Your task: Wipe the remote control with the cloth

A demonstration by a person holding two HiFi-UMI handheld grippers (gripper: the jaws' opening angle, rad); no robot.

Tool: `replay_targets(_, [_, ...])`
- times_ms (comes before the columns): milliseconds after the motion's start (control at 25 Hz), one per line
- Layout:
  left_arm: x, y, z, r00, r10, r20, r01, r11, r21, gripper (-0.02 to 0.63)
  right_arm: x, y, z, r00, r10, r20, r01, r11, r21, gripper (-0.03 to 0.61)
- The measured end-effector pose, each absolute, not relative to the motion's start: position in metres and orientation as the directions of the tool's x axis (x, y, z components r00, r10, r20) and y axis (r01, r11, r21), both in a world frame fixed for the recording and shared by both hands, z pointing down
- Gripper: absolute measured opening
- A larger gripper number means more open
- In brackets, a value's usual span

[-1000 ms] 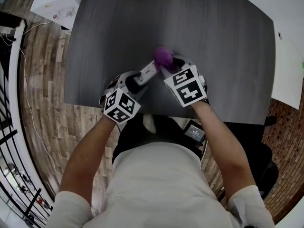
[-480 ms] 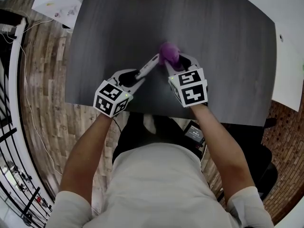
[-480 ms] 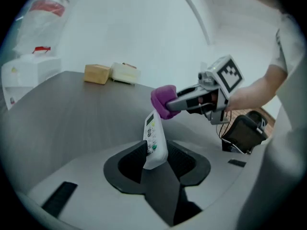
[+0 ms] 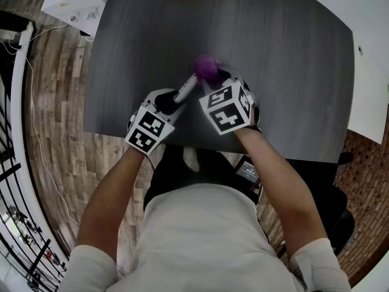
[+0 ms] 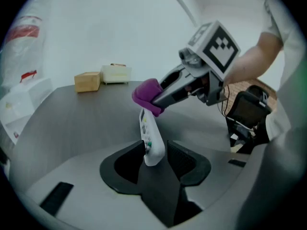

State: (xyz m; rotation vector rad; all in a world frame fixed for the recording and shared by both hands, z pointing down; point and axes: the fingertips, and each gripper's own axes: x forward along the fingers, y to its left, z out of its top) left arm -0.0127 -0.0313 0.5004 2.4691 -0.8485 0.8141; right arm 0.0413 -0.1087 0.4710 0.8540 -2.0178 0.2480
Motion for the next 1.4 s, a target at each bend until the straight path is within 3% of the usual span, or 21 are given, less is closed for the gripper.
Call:
replay_targets(240, [-0.016,-0.035,0.51,0.573,-0.475,0.668,-0.668,-0.743,0.045,0.141,0.035,-0.111,0.47,-0.336,-0.458,0.823,-0.666,0.734,0.136,0.137])
replay_targets(480, [-0.016,-0.034,0.509,0.579,-0.496,0.647,-0.688,-0.723,0.063,0.109,0.034,-0.108,0.462,-0.343,-0.467,0.815,-0.623,0.762,0.175,0.137])
replay_targets(600, [-0.015,-0.031,0.509,0.583,-0.487,0.65,-0.694,-0.714,0.086,0.106,0.007,-0.084,0.443,-0.426,-0.466,0.776,-0.505,0.834,0.224,0.137])
replay_targets(720, [-0.013,-0.024,0.51,0.587,-0.48,0.651,-0.698,-0.708,0.108,0.106,-0.031,-0.04,0.437,-0.51,-0.397,0.763,-0.283,0.915,0.287,0.137])
replay_targets(880, [-0.011,-0.017,0.51,0.592,-0.477,0.65,-0.696,-0.709,0.114,0.106,-0.044,-0.013,0.454,-0.5,-0.337,0.798,-0.124,0.939,0.32,0.137])
replay_targets(1080, [-0.011,-0.018,0.509,0.598,-0.47,0.649,-0.695,-0.707,0.13,0.104,-0.041,-0.019,0.46,-0.496,-0.355,0.792,-0.101,0.93,0.354,0.137])
replay_targets(1400, [-0.011,-0.019,0.51,0.602,-0.465,0.649,-0.697,-0.703,0.142,0.104,-0.014,-0.049,0.463,-0.463,-0.443,0.768,-0.178,0.895,0.41,0.137])
